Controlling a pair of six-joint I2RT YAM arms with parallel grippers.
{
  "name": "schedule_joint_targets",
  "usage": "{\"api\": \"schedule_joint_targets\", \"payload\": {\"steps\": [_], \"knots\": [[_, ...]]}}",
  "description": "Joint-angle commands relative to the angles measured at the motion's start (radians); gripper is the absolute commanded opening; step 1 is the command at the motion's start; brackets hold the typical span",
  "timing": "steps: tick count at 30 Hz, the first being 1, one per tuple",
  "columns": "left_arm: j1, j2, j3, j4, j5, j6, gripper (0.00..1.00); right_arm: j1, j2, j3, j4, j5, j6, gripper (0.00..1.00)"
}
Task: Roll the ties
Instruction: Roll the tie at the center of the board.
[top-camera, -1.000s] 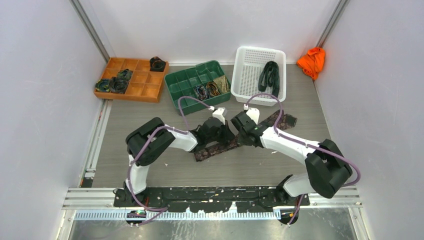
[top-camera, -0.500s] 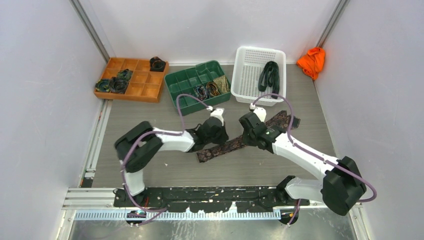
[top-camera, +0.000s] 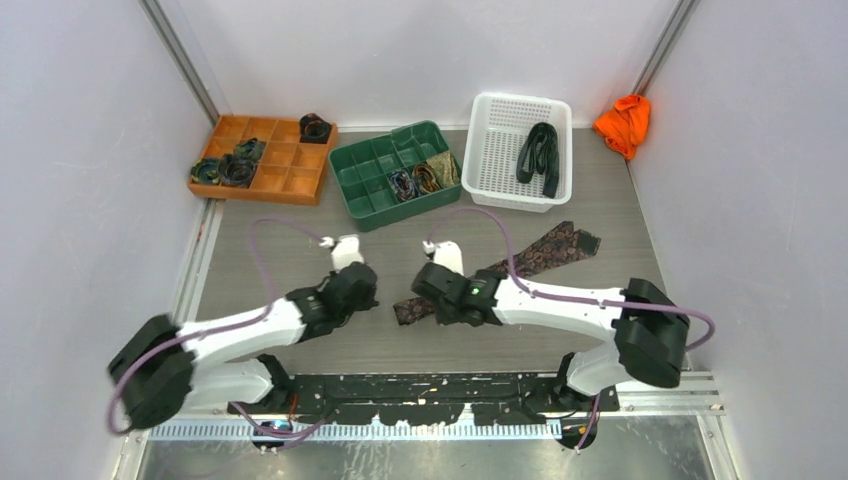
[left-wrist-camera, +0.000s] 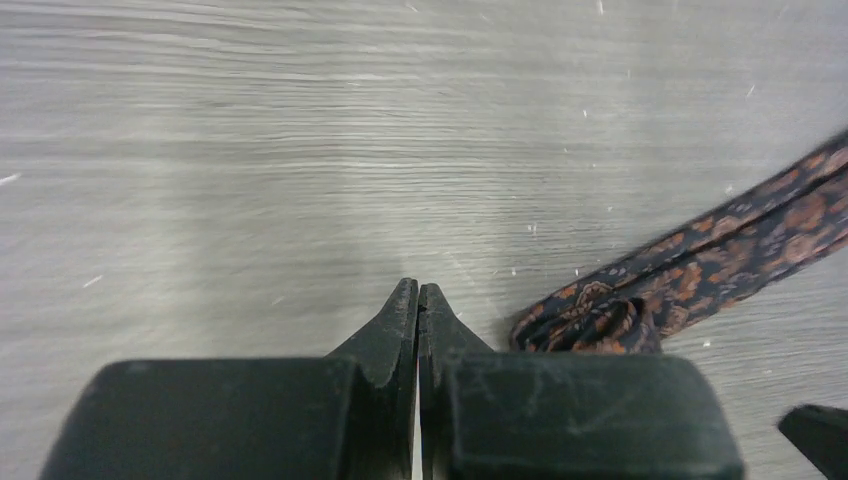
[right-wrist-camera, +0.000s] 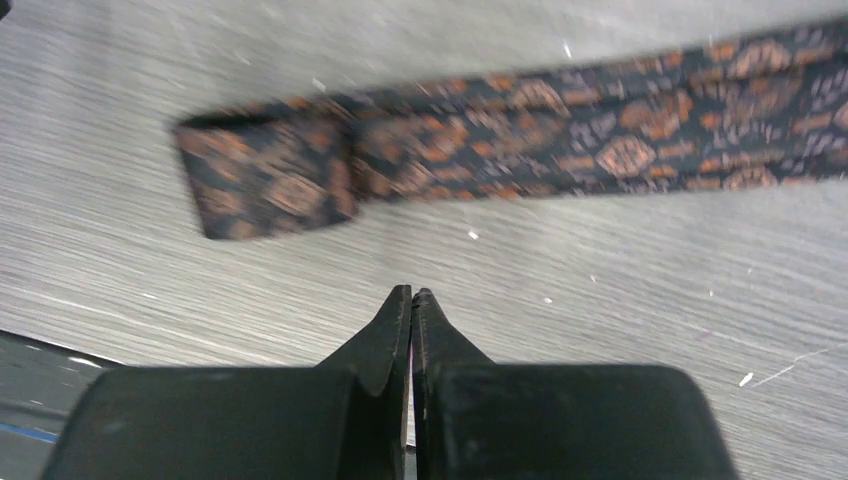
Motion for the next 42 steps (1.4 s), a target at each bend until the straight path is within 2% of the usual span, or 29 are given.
{"api": "schedule_joint_targets", "payload": {"steps": [1, 4, 7, 10, 11, 13, 15, 18, 29, 33, 42], "knots": [[-0.01, -0.382, -0.022, -0.294, -0.268, -0.162, 0.0, 0.086, 0.09, 0.221, -0.094, 0.205, 0.02, 0.07], [-0.016, -0.671, -0.004, -0.545, -0.44, -0.237, 0.0, 0.129, 0.191, 0.324, -0.165, 0.266, 0.026, 0.11], [-0.015, -0.898, 0.027, -0.7, -0.531, -0.242, 0.0, 0.161, 0.299, 0.451, -0.258, 0.319, 0.026, 0.19], [-0.015, -0.995, 0.07, -0.784, -0.535, -0.234, 0.0, 0.19, 0.398, 0.568, -0.359, 0.372, 0.039, 0.33], [-0.015, -1.007, 0.082, -0.802, -0.53, -0.233, 0.0, 0.194, 0.425, 0.595, -0.375, 0.381, 0.044, 0.37], [-0.015, -1.012, 0.105, -0.821, -0.517, -0.224, 0.0, 0.197, 0.464, 0.633, -0.389, 0.372, 0.044, 0.4], [-0.015, -1.002, 0.123, -0.831, -0.507, -0.213, 0.0, 0.196, 0.494, 0.653, -0.383, 0.351, 0.037, 0.49], [-0.016, -0.983, 0.135, -0.835, -0.498, -0.204, 0.0, 0.195, 0.542, 0.686, -0.384, 0.329, 0.03, 0.54], [-0.015, -1.059, 0.114, -0.864, -0.52, -0.195, 0.0, 0.196, 0.603, 0.711, -0.338, 0.243, 0.036, 0.56], [-0.015, -1.075, 0.116, -0.881, -0.53, -0.193, 0.0, 0.193, 0.612, 0.695, -0.317, 0.225, 0.042, 0.61], [-0.015, -1.065, 0.105, -0.865, -0.516, -0.186, 0.0, 0.146, 0.609, 0.629, -0.308, 0.235, 0.068, 0.61]]}}
